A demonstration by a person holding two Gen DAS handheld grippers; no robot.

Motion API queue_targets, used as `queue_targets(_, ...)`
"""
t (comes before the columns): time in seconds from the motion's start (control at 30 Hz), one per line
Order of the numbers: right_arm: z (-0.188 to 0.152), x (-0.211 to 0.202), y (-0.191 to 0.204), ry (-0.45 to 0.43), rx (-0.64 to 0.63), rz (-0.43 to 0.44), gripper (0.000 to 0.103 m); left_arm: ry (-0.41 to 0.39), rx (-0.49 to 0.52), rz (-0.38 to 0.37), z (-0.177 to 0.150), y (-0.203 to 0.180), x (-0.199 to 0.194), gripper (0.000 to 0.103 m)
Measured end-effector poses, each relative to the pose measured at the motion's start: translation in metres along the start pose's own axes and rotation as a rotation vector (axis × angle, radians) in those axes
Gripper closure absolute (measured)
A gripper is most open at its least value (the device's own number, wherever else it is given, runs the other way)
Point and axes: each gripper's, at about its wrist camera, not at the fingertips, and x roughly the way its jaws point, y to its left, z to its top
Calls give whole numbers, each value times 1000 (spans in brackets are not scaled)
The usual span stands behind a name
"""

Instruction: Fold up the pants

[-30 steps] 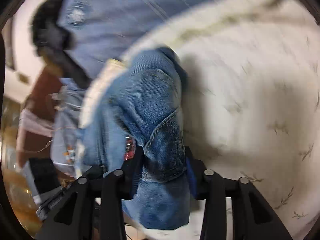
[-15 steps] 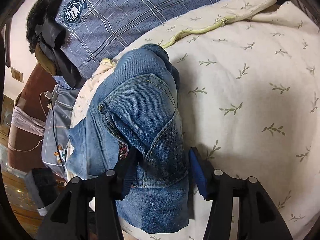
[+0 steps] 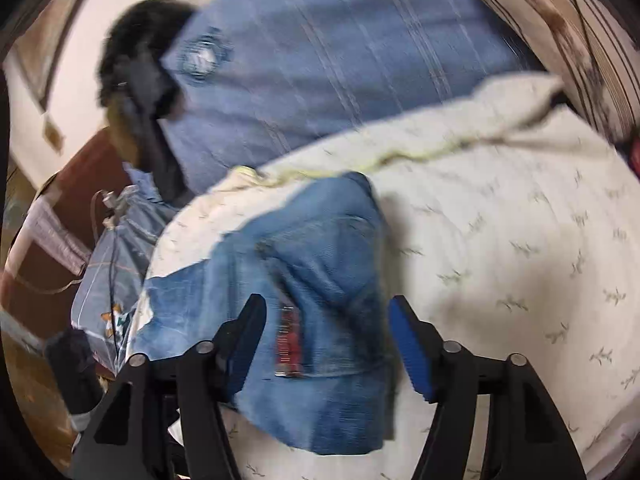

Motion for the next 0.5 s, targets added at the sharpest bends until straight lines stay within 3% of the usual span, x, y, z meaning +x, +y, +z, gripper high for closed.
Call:
queue_targets(0.1,-3,4,12,3,-33,22,33,10,-5,11,2,0,2,57)
queue_targets(0.27,-10,23,17,61,-68,-15,32,11,-33,24,6,2,6,48)
queue_targets(0.37,-14,33,19,78,-94,-42,27,9,-51,32,7,4,7,46)
queue_targets(0.5,-19,39,20,82,-120,-67,24,-51,-33,57,10,1,-4,44)
